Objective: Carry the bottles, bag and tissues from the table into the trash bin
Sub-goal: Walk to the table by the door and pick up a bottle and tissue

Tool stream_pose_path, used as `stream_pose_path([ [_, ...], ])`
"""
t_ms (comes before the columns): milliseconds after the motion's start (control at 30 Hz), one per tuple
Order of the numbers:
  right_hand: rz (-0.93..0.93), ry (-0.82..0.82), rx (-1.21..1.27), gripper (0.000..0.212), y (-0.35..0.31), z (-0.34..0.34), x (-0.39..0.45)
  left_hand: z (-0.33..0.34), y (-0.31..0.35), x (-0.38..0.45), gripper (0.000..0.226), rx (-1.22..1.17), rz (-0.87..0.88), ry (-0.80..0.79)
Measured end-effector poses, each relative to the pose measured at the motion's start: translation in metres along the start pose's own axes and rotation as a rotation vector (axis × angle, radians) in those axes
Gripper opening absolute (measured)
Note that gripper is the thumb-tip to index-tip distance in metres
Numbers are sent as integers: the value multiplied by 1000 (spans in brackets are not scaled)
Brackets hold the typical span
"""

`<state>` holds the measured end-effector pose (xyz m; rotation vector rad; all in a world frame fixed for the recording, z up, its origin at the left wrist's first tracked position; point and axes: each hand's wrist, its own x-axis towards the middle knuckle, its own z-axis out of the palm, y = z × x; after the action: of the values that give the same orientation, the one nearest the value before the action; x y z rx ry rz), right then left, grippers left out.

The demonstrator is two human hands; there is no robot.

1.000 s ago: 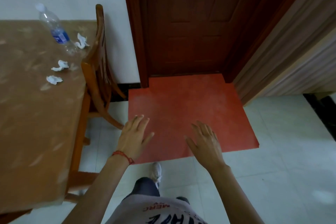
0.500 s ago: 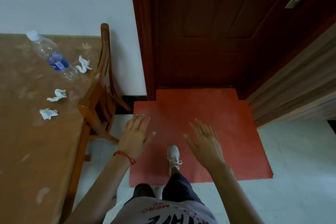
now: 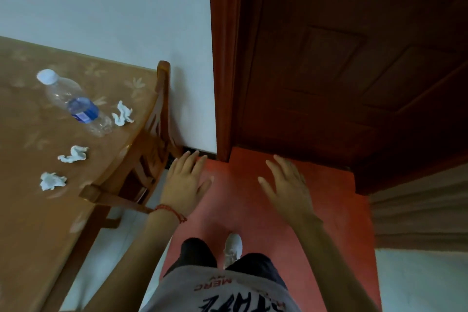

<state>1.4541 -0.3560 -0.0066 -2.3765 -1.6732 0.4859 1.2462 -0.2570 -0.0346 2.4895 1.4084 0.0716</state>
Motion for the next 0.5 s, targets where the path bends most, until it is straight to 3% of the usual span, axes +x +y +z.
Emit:
stream_pose_path([
  [367, -81, 40, 20, 62, -11, -11, 69, -27, -10, 49, 74, 30, -80, 48],
  [500, -144, 51, 17, 59, -26, -17, 94, -37, -22, 62, 67, 34, -101, 96],
])
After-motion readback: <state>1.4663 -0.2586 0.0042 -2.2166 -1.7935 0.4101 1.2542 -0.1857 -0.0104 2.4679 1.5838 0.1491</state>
